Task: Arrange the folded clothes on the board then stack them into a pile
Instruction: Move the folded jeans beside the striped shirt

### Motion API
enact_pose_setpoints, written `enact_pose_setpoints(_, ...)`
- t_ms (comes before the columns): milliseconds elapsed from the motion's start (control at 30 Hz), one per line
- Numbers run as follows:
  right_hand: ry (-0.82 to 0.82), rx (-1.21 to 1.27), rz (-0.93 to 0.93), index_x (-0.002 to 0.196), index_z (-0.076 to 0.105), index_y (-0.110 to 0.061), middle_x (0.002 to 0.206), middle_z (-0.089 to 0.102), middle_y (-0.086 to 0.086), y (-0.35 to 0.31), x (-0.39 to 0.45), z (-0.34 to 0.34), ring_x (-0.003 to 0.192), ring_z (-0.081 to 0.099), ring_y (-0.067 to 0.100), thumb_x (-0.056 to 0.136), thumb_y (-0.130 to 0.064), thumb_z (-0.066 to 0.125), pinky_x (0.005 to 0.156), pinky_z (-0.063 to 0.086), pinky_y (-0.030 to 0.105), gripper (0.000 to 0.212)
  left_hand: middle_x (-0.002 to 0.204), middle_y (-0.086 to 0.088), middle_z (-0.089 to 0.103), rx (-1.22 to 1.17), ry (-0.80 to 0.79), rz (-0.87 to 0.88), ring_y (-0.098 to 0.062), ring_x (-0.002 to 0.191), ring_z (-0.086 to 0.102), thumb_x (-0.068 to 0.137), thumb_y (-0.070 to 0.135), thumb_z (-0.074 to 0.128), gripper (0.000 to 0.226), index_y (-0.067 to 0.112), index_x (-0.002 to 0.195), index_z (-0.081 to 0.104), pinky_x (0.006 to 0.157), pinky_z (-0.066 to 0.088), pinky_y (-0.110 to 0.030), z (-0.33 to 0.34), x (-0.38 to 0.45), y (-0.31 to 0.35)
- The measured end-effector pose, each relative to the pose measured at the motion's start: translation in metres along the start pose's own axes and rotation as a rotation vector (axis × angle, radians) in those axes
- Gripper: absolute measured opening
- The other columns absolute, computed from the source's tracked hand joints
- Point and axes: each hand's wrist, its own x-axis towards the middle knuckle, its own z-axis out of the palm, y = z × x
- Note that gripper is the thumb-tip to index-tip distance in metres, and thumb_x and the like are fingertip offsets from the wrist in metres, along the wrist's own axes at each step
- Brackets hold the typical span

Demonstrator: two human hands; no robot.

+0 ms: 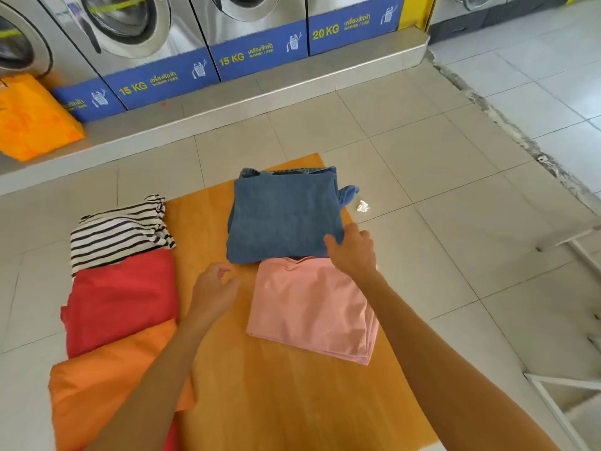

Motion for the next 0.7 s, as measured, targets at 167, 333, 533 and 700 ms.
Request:
enact_pose_setpoints(167, -0.088, 0.113, -0.005, 0.146, 0.030, -0.018, 0.139, 0.049, 0.015, -0.011, 0.036, 0.013, 0.126, 0.051, 0.037, 0.084, -0.058, 0.049, 0.101, 0.046, 0.054, 0.076, 0.132, -0.011, 0.059, 0.045, 0.003, -0.026, -0.027, 0.111, 0.061, 0.088, 0.024, 0.061, 0.040, 0.019, 0.127, 0.054, 0.082, 0.050, -0.038, -0.004, 0.061, 0.016)
enact_pose_setpoints(333, -0.111, 0.036, 0.067, 0.150, 0.022, -0.027, 0.137, 0.040, 0.016, -0.020, 0.058, 0.020, 0.124, 0.048, 0.040, 0.081, -0.069, 0.053, 0.098, 0.046, 0.054, 0.086, 0.145, 0.000, 0.049, -0.018, -0.044, 0.039, -0.028, 0.127, 0.052, 0.095, 0.035, 0.057, 0.062, 0.030, 0.151, 0.031, 0.094, 0.047, -0.038, 0.010, 0.111, 0.035)
enact_pose_setpoints(533, -0.083, 0.027, 0.096, 0.140, 0.036, -0.022, 0.135, 0.048, 0.013, -0.019, 0.080, 0.030, 0.123, 0.049, 0.037, 0.080, -0.063, 0.060, 0.096, 0.046, 0.051, 0.077, 0.143, 0.004, 0.052, -0.028, -0.063, 0.040, -0.027, 0.125, 0.054, 0.079, 0.057, 0.069, 0.091, 0.038, 0.153, 0.019, 0.100, 0.047, -0.039, 0.035, 0.137, 0.053)
enact_pose_setpoints(700, -0.054, 0.109, -0.019, 0.126, 0.054, -0.024, 0.112, 0.064, -0.001, -0.027, 0.100, 0.038, 0.103, 0.064, 0.026, 0.077, -0.056, 0.065, 0.084, 0.055, 0.044, 0.060, 0.137, 0.012, 0.057, -0.196, -0.116, -0.018, -0.020, 0.121, 0.058, 0.071, 0.056, 0.072, 0.085, 0.042, 0.145, 0.034, 0.102, 0.048, -0.041, 0.033, 0.145, 0.041)
